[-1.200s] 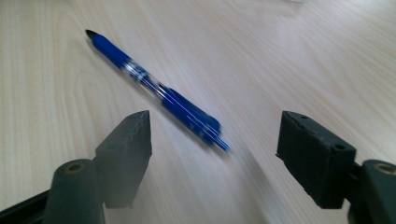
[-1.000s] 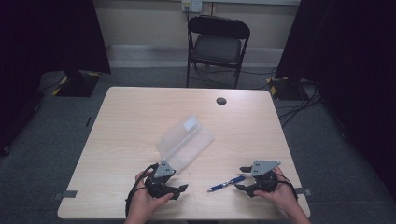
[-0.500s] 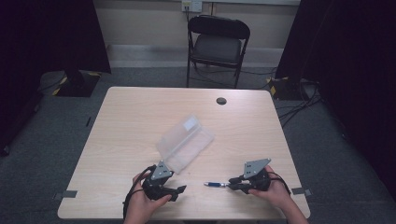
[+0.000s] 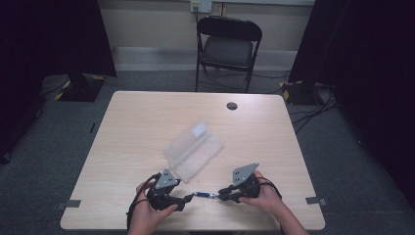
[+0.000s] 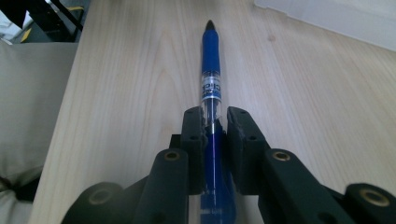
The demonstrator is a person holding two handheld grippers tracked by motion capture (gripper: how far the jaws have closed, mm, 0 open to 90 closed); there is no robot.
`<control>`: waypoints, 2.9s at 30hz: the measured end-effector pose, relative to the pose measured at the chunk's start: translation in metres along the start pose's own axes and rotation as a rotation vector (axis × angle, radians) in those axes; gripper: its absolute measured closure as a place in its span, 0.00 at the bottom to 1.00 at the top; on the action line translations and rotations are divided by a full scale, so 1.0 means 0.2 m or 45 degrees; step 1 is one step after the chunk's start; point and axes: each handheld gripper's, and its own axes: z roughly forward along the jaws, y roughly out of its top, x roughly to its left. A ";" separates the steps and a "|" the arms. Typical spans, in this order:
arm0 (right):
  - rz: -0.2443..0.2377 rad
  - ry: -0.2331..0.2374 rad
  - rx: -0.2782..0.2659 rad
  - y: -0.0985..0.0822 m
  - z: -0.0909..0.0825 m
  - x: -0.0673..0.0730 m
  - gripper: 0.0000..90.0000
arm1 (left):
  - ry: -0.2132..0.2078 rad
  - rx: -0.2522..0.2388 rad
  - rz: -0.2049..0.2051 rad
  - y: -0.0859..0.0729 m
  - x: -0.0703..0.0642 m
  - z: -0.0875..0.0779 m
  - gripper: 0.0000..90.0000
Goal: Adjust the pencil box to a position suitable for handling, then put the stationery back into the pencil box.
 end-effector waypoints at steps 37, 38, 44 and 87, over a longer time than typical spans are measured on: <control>0.335 -0.522 -0.025 -0.42 -0.41 -0.02 0.18 | -0.083 0.083 0.168 0.02 -0.05 0.18 0.34; 0.335 -0.523 -0.025 -0.42 -0.41 -0.02 0.18 | -0.083 0.083 0.164 0.02 -0.05 0.18 0.34; 0.336 -0.524 -0.025 -0.42 -0.41 -0.02 0.18 | -0.077 0.082 0.189 0.02 -0.04 0.19 0.38; 0.336 -0.520 -0.030 -0.42 -0.41 -0.02 0.18 | -0.029 0.110 0.117 0.00 -0.06 0.17 0.90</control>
